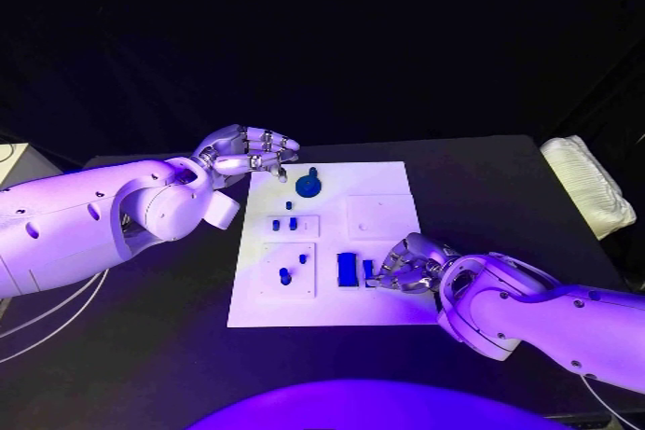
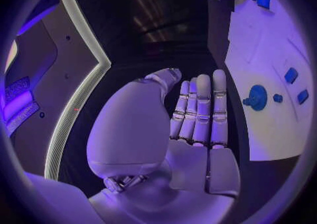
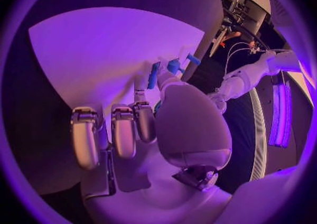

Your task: Assemble the parts on the task board

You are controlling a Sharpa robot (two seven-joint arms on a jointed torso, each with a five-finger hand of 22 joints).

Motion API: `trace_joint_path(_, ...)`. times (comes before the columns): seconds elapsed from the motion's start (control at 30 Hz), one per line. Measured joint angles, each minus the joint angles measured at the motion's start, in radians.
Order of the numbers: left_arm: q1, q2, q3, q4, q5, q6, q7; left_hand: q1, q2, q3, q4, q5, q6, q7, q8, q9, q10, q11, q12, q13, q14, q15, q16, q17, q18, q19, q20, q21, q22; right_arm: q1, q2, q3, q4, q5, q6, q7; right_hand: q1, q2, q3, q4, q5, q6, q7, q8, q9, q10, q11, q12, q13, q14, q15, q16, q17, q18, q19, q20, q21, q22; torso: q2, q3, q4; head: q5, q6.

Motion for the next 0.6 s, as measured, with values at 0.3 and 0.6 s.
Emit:
trace_joint_path(0.3,0.0,0.0,0.0,0.0,0.0,0.0,0.0,0.0,0.0,0.0,0.0,0.0,0.0,0.0,0.0,-0.001,0.0,0.0,0.0,0.0,0.0,0.0,0.0,0.0,0.0,0.0,0.0,0.0,0.0,0.0,0.005,0.0,-0.009,-0.009,-0.003,-0.004,0.01,0.014,0.005,-0.003,0.008,0.0,0.0,0.0,-0.001,0.0,0.0,0.0,0.0,0.0,0.0,0.0,0.0,0.0,0.0,0.0,0.0,0.0,0.0,-0.0001,0.0,0.0,0.0)
trace_joint_path(0.6,0.0,-0.001,0.0,-0.001,0.001,0.0,-0.001,0.0,0.0,0.0,0.0,0.0,0.0,0.0,0.0,-0.001,0.0,0.0,0.0,0.0,0.0,0.0,0.0,0.0,0.0,0.0,0.0,0.0,0.0,0.0,0.005,0.0,-0.006,-0.014,-0.009,-0.003,0.033,0.0,0.011,-0.009,0.02,0.0,0.0,0.0,-0.006,0.0,0.0,0.0,0.0,0.0,0.0,0.0,0.0,0.0,0.0,0.0,0.0,0.0,-0.001,-0.0001,0.0,-0.001,0.001)
